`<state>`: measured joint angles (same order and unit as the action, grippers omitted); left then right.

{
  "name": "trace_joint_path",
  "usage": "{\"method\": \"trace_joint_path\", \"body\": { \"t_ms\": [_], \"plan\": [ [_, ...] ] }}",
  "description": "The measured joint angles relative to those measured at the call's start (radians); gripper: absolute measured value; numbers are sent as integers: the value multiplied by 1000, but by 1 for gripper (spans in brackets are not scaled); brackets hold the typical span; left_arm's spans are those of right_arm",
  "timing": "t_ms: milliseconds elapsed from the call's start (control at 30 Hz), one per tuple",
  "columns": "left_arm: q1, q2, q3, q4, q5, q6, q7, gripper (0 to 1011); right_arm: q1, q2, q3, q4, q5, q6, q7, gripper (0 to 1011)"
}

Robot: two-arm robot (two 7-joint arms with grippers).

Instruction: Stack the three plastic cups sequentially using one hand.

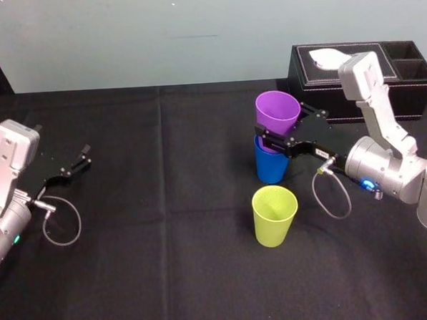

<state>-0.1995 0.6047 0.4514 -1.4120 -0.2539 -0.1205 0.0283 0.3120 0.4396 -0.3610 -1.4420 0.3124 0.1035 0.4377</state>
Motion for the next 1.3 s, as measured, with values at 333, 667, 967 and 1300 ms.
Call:
{"method": "trace_joint_path", "body": {
  "t_ms": [333,667,967,1300],
  "plan": [
    [0,0,0,0,0,0,0,1012,14,-15,-6,42,-19,-10,-13,726],
    [0,0,0,0,0,0,0,1011,13,-13,-6,38,-19,-10,-13,749],
    [0,0,0,0,0,0,0,1011,12,-12,-5,35,-18,-10,-12,984],
    [0,0,0,0,0,0,0,1011,11,-11,-5,33,-17,-10,-12,1003]
  ]
}}
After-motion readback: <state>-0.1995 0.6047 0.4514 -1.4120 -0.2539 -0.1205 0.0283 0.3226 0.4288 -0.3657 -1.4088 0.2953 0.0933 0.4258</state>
